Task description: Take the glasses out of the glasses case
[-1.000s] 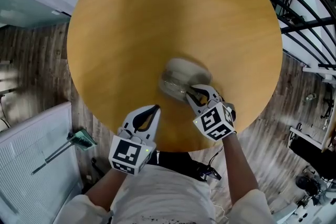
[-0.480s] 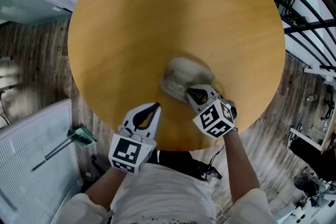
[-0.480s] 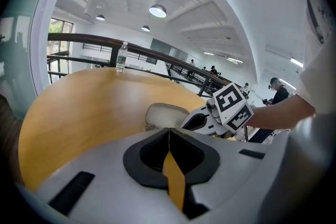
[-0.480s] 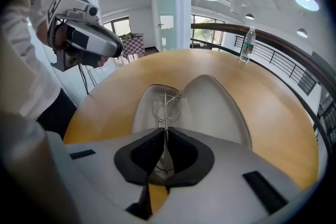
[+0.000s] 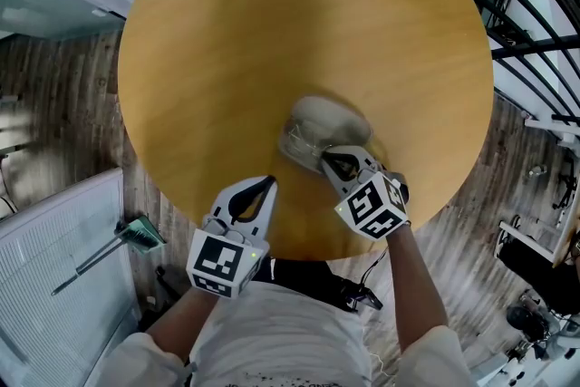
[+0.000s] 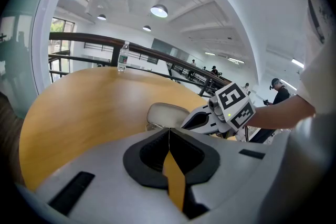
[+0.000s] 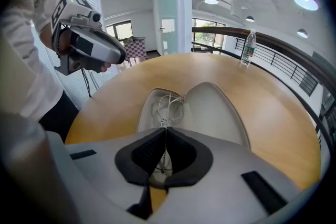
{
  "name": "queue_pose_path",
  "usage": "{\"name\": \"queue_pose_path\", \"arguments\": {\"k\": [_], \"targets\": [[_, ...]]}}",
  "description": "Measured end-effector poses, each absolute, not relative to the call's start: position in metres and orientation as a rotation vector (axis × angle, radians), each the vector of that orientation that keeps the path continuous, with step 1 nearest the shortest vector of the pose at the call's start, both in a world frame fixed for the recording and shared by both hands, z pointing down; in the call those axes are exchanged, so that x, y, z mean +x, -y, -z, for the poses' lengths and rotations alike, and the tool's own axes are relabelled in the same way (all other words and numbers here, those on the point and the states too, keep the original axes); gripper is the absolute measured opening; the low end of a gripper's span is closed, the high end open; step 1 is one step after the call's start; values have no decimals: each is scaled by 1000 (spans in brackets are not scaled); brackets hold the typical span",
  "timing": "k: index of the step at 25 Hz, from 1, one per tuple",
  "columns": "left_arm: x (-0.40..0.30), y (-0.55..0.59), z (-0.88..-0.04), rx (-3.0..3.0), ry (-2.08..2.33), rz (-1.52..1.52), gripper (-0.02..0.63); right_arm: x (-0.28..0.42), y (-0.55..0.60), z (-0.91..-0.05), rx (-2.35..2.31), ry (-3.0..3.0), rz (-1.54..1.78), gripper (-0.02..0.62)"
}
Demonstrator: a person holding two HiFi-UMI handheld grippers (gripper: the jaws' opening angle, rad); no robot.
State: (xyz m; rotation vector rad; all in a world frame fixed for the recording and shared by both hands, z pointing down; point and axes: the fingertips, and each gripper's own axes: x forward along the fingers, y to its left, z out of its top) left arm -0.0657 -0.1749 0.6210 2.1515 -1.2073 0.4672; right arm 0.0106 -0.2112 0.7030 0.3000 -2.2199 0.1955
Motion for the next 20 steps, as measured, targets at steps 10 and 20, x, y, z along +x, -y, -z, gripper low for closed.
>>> {"name": "queue_pose_path", "arguments": {"k": [10,20], "targets": [[-64,180,-609,2158,1224,-455,25,14,219,-689,323,2231,-170,29],[-71,171,-589,2199,1242,-445,23,11,218,-658,395,2262,-156,30]]}}
